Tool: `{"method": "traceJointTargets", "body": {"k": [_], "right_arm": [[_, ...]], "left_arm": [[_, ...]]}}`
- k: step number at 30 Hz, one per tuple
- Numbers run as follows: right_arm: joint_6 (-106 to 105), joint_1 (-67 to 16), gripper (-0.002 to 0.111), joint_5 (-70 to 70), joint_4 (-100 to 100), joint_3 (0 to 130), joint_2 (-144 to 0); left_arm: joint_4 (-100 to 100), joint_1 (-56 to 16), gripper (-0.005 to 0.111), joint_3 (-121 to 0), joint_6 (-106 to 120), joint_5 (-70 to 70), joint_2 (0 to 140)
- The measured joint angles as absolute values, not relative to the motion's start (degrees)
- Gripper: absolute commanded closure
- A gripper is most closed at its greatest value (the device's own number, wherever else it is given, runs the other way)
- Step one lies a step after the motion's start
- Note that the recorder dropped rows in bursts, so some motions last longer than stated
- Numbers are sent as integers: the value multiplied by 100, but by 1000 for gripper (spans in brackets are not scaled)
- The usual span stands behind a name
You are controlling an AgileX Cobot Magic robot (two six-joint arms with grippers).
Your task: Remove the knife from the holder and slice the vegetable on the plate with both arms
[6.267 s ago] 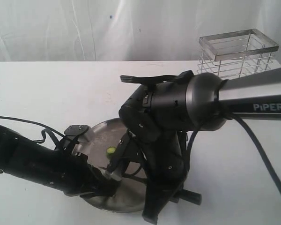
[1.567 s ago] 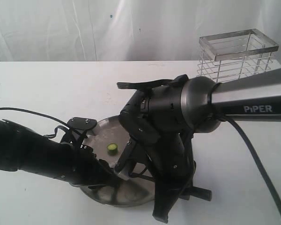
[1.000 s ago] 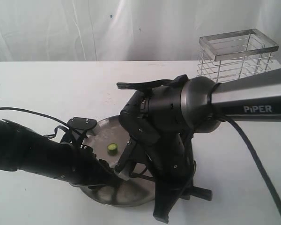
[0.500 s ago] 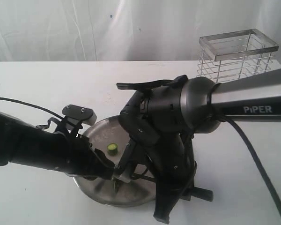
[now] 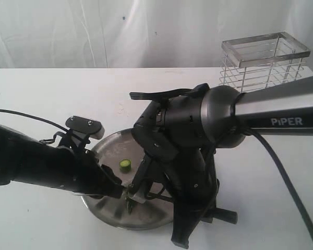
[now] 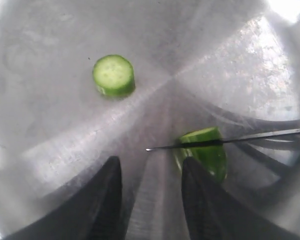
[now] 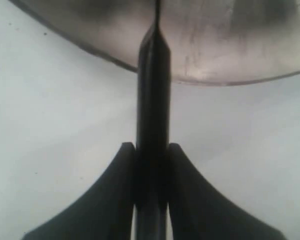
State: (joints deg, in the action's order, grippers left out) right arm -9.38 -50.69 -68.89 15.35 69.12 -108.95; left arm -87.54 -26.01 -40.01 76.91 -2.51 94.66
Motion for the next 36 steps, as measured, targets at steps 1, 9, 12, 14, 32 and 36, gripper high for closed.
{"method": "traceJointTargets", "body": {"k": [1,9,12,14,32,36], "right_arm": [[-938,-5069,108,-6889,1535,6912,-10895],[-938,-5069,108,-6900,1535,6912,-10895],[-938,-5069,108,-6900,1535,6912,-10895],[-949,-5069,108,-6900,1535,6912,-10895],[-961,-5069,108,-6889,1535,6912,-11028],[-961,-5069,108,-6889,1535,6912,-11028]], "left_arm": [[-8754,-2601,63,-4012,7681,-251,9521],[-8754,-2601,63,-4289,7677,-458,9857],[-8765,-2601,63,-4313,7677,-471,9880],[-8775,-2601,63,-4313,7677,-471,9886],[-8531,-2590,78,-4313,7668,-1023,9682],[-8318,-2590,107,-4313,7668,-1099,9682]]}}
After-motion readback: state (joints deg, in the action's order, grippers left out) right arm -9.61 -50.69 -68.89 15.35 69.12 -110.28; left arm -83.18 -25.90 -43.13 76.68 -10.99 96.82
